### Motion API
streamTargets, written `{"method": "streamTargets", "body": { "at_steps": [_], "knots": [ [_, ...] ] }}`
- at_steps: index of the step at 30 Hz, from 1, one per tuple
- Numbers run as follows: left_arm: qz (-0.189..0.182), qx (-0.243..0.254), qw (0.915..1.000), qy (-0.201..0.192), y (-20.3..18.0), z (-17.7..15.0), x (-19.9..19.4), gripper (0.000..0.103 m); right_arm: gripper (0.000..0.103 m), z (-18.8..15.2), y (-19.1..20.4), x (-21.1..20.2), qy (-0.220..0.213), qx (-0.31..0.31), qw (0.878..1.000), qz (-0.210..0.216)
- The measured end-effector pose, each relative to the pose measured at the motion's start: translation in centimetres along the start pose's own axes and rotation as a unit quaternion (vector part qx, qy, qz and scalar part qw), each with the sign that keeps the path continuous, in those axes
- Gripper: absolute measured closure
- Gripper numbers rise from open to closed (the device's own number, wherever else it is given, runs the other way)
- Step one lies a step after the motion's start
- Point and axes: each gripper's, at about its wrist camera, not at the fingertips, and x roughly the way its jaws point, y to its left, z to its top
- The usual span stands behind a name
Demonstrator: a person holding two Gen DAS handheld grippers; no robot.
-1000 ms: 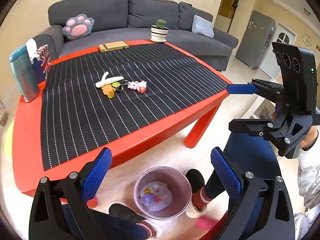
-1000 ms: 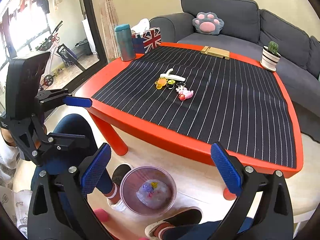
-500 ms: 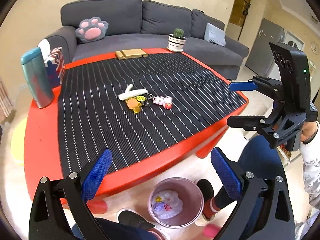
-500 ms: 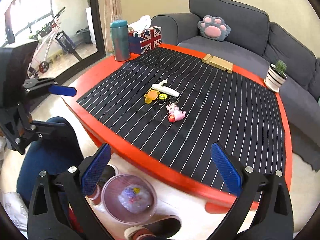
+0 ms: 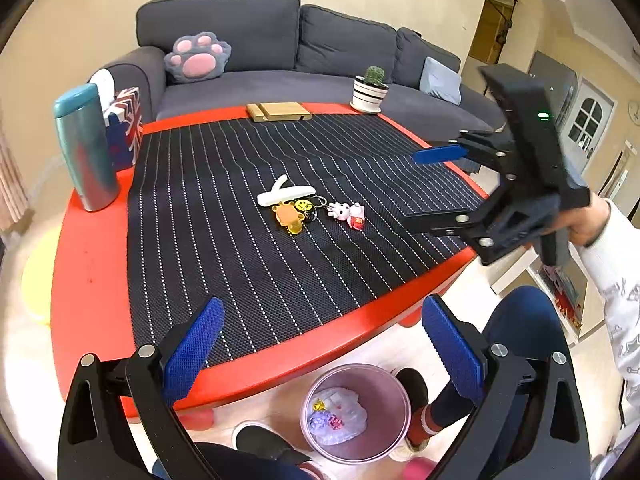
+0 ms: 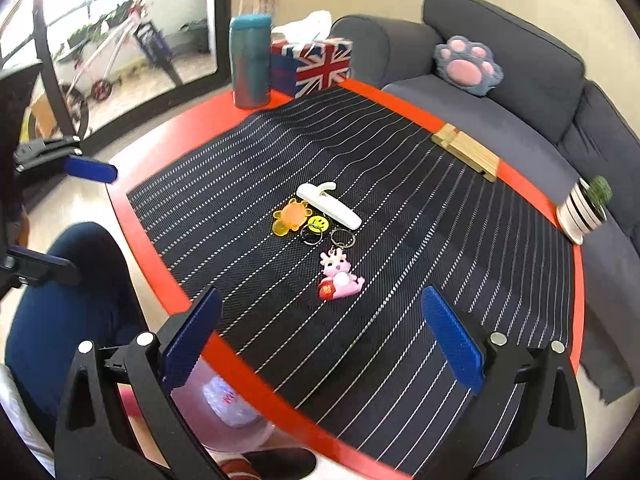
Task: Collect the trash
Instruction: 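Reach the right gripper to the pink dragon keychain and close on it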
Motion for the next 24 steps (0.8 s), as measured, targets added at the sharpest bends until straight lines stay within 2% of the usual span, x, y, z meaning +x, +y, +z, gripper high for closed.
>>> {"method": "streamTargets", "body": {
  "at_steps": [5,9,11,15,24],
  "knots": [
    [-0.002,-0.004,1.0,-0.003,0.4,-0.1,-0.3,0.008,0.007,1.0,-0.8,2.4,0.029,-0.008,0.999,0.009],
    [-0.002,-0.005,1.0,-0.003,0.6,-0.1,-0.4,0.008,0.024,1.3,-1.0,4.6,0.063,-0.024,0.998,0.019],
    [-0.002,-0.008,1.0,-0.002,0.9,-0.3,-0.3,0.008,0.028,1.3,-0.9,5.3,0.075,-0.034,0.996,0.016],
    [-0.003,-0.011,0.9999,0.002,1.3,-0.5,-0.1,0.008,0.044,1.1,-0.9,6.8,0.097,-0.042,0.994,0.018],
    [-0.009,-0.014,0.9998,0.007,1.5,-0.6,0.4,0.008,0.051,0.5,-1.7,7.7,0.103,-0.033,0.994,0.02]
  ]
}}
